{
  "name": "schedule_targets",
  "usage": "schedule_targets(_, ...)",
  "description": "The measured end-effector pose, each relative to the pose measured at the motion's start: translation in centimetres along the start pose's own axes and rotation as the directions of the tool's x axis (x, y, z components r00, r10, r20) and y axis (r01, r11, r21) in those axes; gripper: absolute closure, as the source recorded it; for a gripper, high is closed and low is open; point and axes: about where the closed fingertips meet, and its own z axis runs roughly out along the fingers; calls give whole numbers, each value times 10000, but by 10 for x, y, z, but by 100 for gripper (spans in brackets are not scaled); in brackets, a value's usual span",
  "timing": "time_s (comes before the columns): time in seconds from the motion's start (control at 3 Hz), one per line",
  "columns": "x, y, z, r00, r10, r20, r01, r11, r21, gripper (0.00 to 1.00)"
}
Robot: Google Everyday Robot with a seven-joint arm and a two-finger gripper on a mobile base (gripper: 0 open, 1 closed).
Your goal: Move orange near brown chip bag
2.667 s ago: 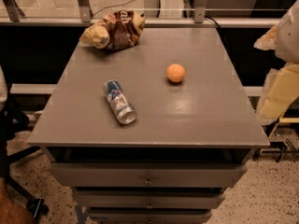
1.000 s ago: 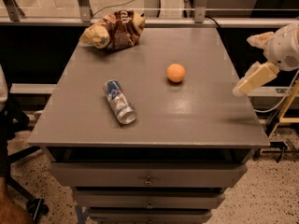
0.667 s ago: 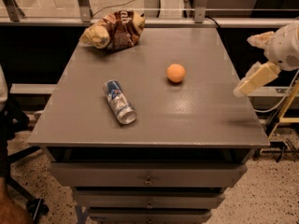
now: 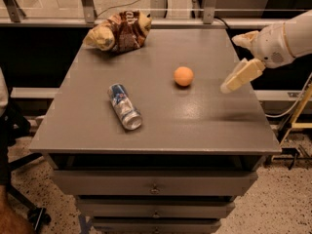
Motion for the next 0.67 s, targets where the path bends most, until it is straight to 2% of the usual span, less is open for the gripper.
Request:
schedule_targets(0.33, -19, -1, 27, 9992, 119, 391, -102, 9990, -441, 0)
schedule_targets(0.67, -31, 3, 46, 9995, 257, 188, -247, 9982, -538, 0)
